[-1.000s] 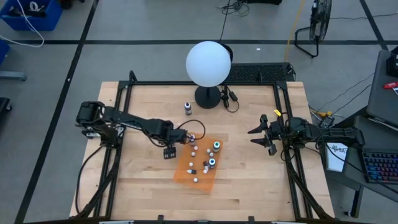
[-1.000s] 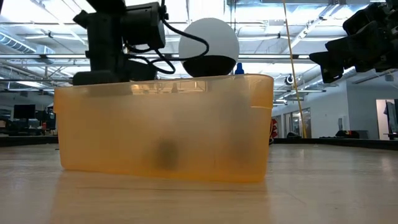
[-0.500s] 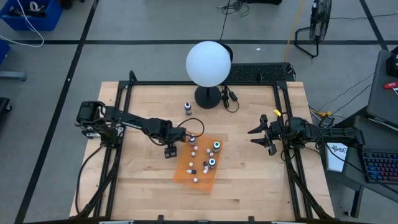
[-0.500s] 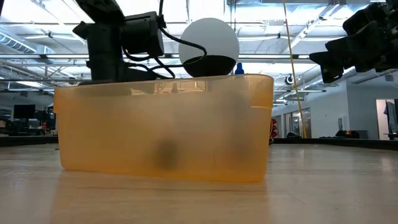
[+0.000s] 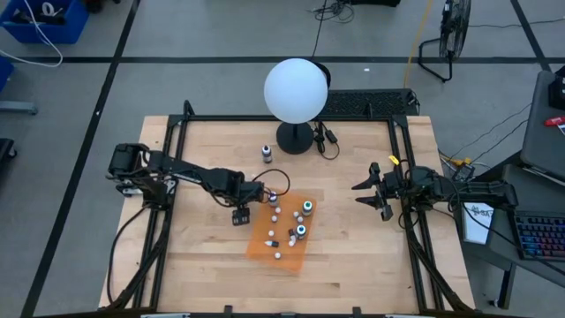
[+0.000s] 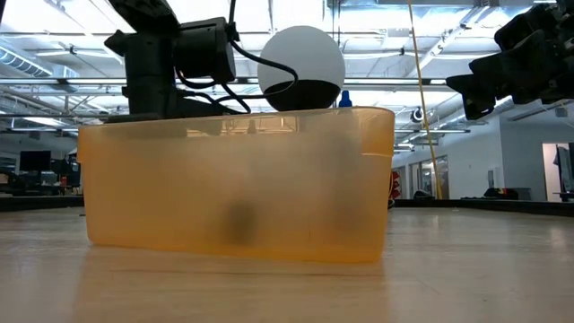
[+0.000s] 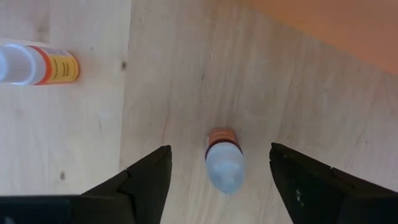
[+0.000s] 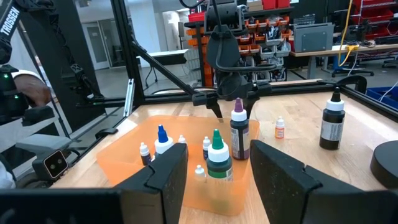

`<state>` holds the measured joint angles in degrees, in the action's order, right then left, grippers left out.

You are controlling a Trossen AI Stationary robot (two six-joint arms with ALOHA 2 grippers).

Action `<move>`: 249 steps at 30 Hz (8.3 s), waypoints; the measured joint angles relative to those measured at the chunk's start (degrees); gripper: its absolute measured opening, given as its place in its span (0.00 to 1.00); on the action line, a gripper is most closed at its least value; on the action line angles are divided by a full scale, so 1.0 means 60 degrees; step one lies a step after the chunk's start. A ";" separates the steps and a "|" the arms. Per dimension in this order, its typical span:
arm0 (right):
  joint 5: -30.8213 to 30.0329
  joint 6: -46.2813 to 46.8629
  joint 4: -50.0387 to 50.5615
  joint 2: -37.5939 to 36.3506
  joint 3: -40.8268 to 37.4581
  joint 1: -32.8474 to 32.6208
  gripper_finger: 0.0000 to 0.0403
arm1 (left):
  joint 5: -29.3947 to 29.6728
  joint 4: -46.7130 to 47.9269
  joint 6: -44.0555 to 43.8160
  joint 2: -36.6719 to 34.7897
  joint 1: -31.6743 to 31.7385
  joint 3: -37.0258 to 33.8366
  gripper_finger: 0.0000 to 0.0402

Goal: Pick & Place food coloring
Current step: Put the dark red food coloring bottle into the orange bin, then put the small orange food coloring bottle into the orange bin, then put the large black food coloring bottle into the orange bin

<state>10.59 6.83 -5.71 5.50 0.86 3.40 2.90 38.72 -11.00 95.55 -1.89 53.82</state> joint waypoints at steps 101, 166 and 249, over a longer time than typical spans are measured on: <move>0.0002 0.0000 0.0000 0.0050 -0.0001 0.0000 0.41 | 0.0593 0.3417 0.2093 0.2790 -0.1450 0.7011 0.59; 0.0003 0.0000 0.0000 0.0102 -0.0003 -0.0004 0.40 | 0.0019 -0.0102 0.3887 0.1592 0.2619 0.1439 0.32; 0.0000 0.0000 0.0003 0.0106 -0.0004 -0.0002 0.41 | 0.3204 0.3836 0.2280 -0.0390 -0.1275 0.5850 0.66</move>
<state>10.59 6.83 -5.69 6.13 0.84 3.39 22.12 61.73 2.68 93.21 -9.54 88.92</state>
